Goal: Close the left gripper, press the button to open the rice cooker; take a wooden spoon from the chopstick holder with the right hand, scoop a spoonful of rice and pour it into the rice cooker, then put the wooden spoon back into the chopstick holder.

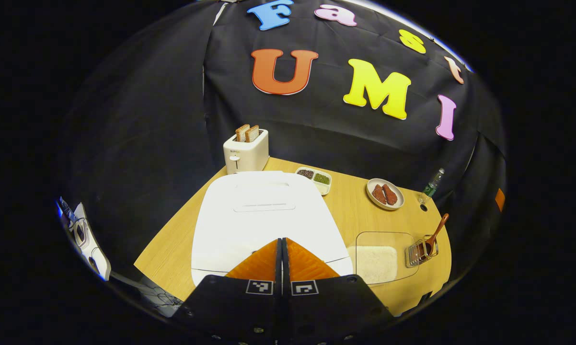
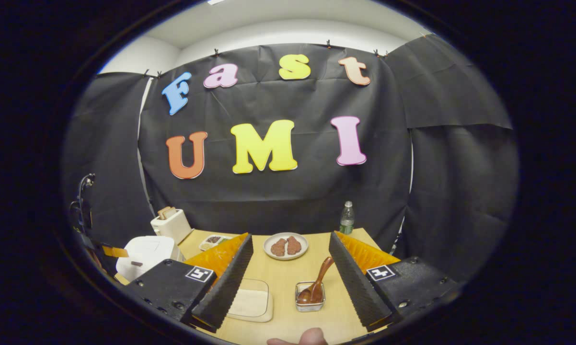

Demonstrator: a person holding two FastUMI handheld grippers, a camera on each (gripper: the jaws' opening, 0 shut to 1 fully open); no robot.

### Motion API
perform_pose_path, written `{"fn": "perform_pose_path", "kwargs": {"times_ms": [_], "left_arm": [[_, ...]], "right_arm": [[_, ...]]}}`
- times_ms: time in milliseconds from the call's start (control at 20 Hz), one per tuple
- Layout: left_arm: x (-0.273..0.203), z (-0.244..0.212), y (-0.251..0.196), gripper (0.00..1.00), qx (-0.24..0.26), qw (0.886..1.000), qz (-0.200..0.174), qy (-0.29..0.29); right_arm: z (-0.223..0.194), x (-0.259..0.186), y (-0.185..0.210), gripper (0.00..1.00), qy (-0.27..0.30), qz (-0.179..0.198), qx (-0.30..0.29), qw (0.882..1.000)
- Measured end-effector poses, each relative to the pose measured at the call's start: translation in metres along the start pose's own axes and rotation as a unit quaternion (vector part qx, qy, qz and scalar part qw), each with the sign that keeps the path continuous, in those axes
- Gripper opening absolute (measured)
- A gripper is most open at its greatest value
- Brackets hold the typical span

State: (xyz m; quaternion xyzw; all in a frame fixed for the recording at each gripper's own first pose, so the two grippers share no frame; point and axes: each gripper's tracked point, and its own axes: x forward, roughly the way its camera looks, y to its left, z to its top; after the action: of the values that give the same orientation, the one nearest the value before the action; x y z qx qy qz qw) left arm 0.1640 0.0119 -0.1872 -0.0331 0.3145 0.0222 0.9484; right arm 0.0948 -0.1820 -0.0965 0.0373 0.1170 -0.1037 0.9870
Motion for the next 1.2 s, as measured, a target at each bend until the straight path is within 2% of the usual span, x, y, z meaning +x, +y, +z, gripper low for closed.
{"fn": "perform_pose_path", "kwargs": {"times_ms": [350,600,650,900,1100,1200], "left_arm": [[0.019,-0.013,0.004,0.0,-0.039,0.999,-0.002,0.036],[0.027,-0.014,0.002,0.0,-0.061,0.997,-0.008,0.041],[0.027,-0.017,0.002,0.0,-0.063,0.997,-0.009,0.045],[0.03,-0.03,0.0,0.0,-0.133,0.989,-0.017,0.06],[0.028,-0.021,0.003,0.0,-0.122,0.992,-0.006,0.043],[0.021,0.004,0.002,0.0,-0.129,0.992,-0.006,0.002]], "right_arm": [[-0.006,0.012,-0.004,1.0,0.014,-0.005,-0.001,1.0],[-0.013,0.017,0.0,0.98,0.03,0.001,0.0,1.0],[-0.01,0.019,0.002,1.0,0.028,0.002,0.0,1.0],[-0.009,0.022,0.013,0.98,0.032,0.016,-0.008,0.999],[-0.011,0.023,0.031,1.0,0.047,0.037,-0.011,0.998],[-0.01,0.027,0.04,1.0,0.048,0.049,-0.02,0.997]]}}
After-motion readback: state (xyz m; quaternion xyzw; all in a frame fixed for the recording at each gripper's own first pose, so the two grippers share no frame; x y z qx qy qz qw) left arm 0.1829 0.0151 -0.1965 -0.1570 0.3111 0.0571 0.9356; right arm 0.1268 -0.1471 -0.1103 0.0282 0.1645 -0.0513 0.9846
